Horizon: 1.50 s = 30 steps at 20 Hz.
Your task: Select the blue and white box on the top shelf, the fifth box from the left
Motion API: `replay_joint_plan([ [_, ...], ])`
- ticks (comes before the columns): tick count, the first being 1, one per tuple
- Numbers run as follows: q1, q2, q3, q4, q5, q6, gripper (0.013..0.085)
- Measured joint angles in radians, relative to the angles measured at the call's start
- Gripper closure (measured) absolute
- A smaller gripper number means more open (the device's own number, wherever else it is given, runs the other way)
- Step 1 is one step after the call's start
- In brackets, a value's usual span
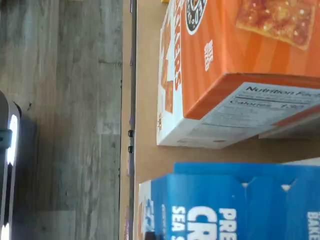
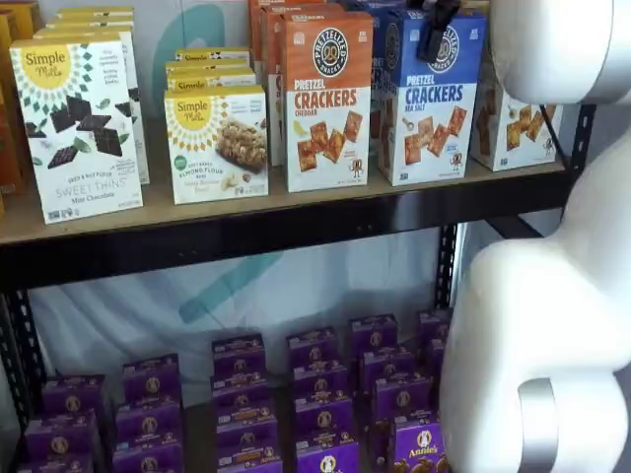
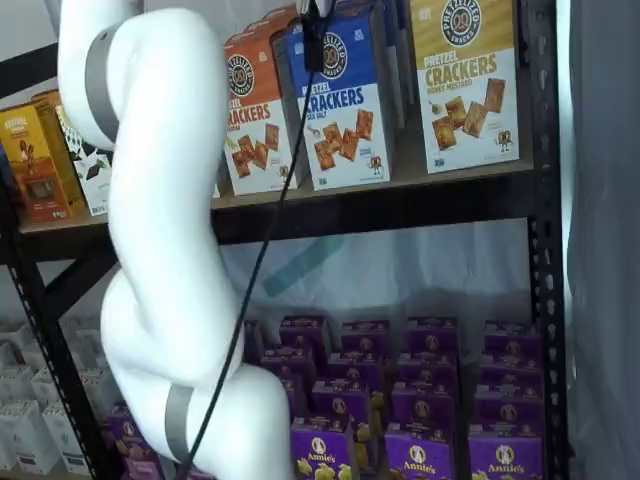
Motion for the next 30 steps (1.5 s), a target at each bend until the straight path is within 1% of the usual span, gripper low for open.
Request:
replay_joint_plan([
  [1, 0.000, -0.001, 0.001, 0.000, -0.001, 0.000, 0.0330],
  [2, 0.000, -0.003, 0.003, -0.001, -0.002, 0.000, 0.0370],
  [11, 0.004, -0.008, -0.006, -0.003, 0.025, 0.006, 0.0370],
  [14, 0.006, -0.021, -0.002, 0.006, 0.028, 0.013, 0.0370],
  [20, 0.012, -0.050, 0.002, 0.004, 0.044, 0.024, 0.0370],
  [24, 0.005, -0.061, -0.005, 0.001, 0.071, 0.020, 0.0370],
  [30, -0.020, -0.089, 0.003, -0.002, 0.106, 0.000, 0.0370],
])
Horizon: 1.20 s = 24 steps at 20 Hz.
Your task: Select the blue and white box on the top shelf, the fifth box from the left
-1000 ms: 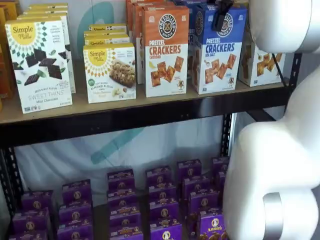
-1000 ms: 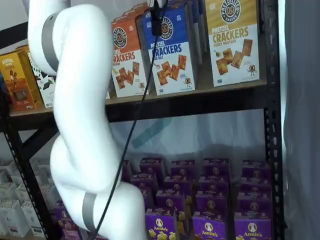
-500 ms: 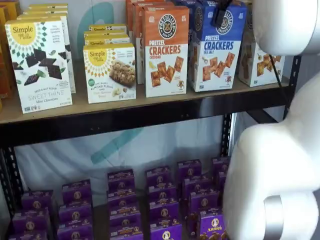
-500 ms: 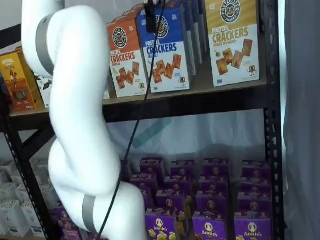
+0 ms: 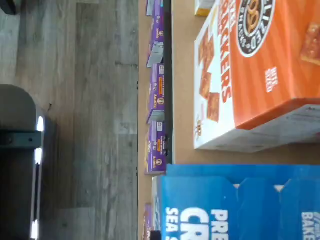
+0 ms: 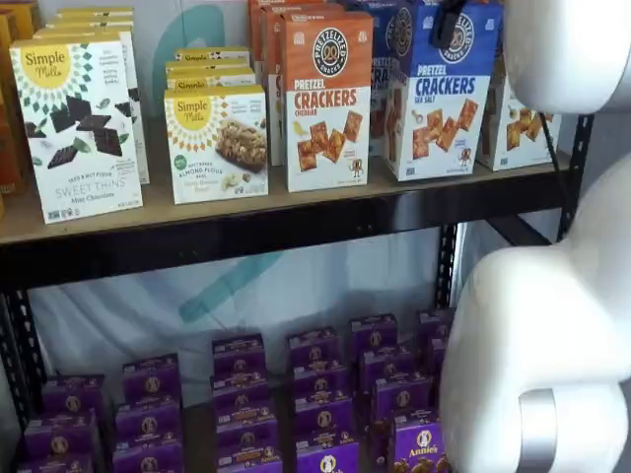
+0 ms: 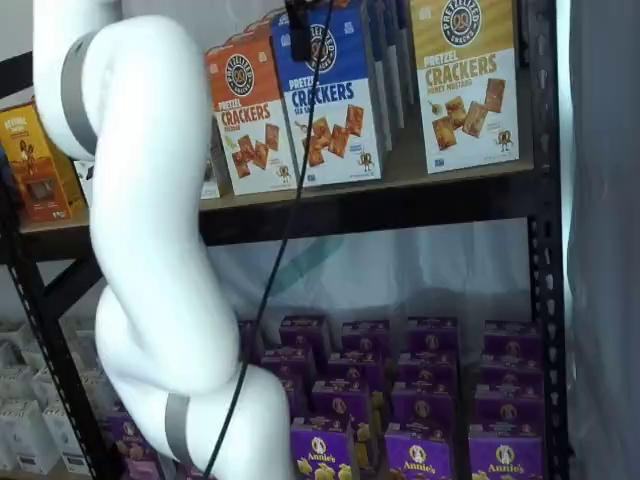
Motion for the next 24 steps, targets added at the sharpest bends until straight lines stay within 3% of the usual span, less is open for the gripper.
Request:
replay_joint_plan([
  [9, -0.030, -0.046, 0.034, 0.009, 0.029, -0.022, 0.0370],
  [18, -0.023, -0.082, 0.059, -0.005, 0.052, -0.020, 0.0370],
  [19, -0.020, -0.091, 0.066, -0.008, 0.052, -0.018, 0.0410],
  [24, -0.018, -0.119, 0.088, -0.011, 0.063, -0.016, 0.0410],
])
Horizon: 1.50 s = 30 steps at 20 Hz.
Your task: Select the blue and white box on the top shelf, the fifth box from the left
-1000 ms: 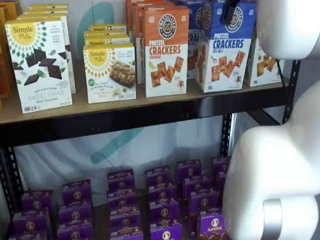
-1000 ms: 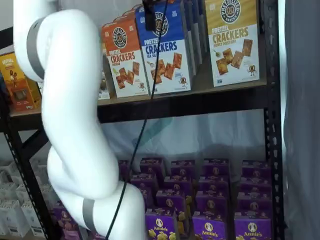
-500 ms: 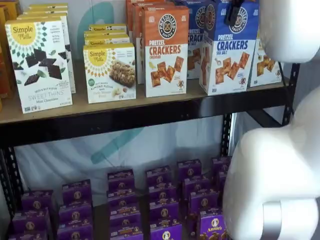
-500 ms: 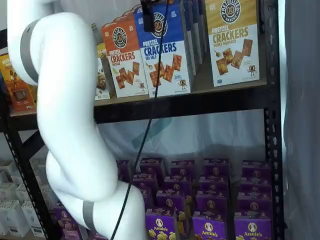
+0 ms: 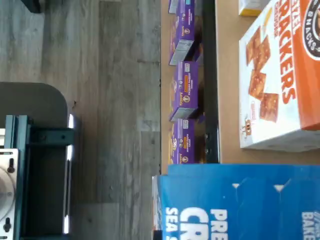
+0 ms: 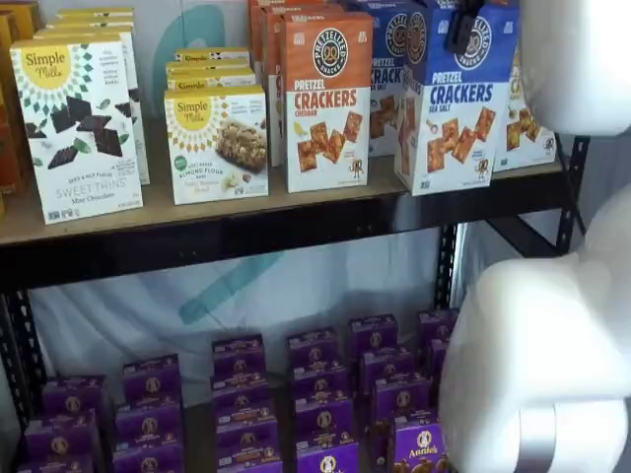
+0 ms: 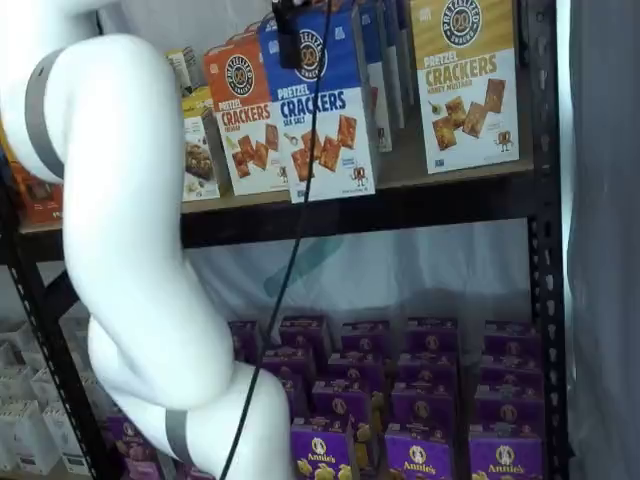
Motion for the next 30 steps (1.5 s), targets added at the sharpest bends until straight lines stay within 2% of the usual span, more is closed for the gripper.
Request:
replay_joint_plan([
  [9, 0.015, -0.062, 0.046, -0.029, 0.046, 0.005, 0.0410],
  [14, 0.011, -0.109, 0.094, -0.026, 0.053, 0.004, 0.0410],
  [30, -0.005, -0.199, 0.220, -0.040, 0.028, -0.024, 0.0410],
])
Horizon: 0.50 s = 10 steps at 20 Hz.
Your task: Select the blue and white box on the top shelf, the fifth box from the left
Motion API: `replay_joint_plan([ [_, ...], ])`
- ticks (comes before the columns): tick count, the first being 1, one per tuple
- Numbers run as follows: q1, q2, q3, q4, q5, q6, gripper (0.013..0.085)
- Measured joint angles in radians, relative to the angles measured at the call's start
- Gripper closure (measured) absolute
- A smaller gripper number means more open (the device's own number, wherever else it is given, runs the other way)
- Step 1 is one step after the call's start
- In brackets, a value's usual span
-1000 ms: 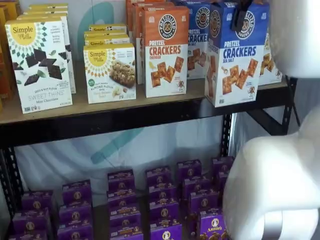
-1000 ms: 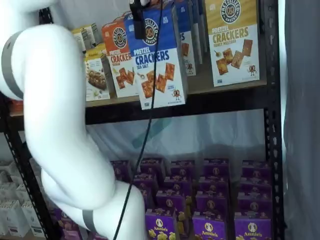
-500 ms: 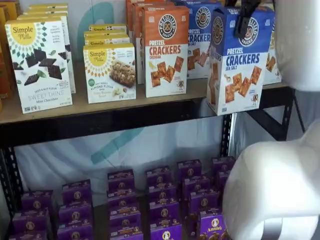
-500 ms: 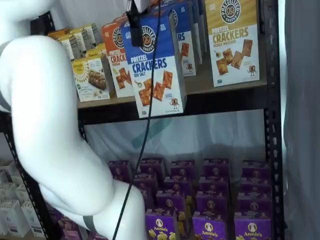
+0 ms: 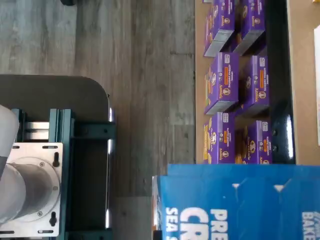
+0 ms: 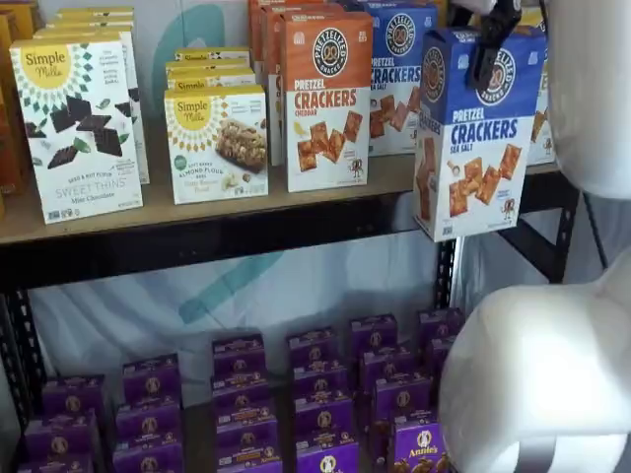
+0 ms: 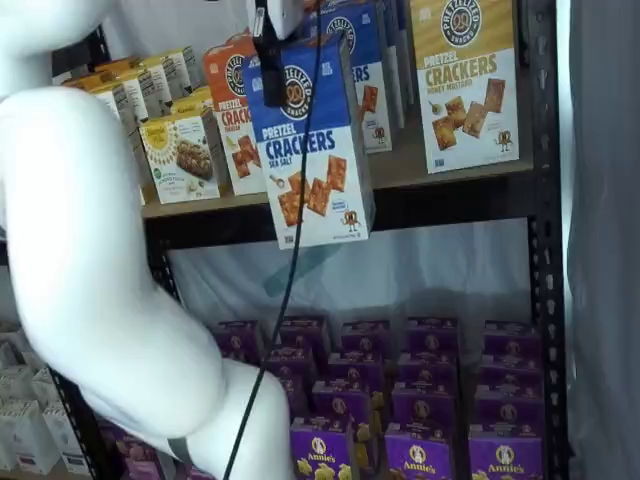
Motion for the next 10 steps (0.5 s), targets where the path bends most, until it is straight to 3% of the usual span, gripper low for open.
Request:
replay_joint_plan([
  [10, 0.010, -0.024, 0.047, -0.010, -0.027, 0.001, 0.0410],
])
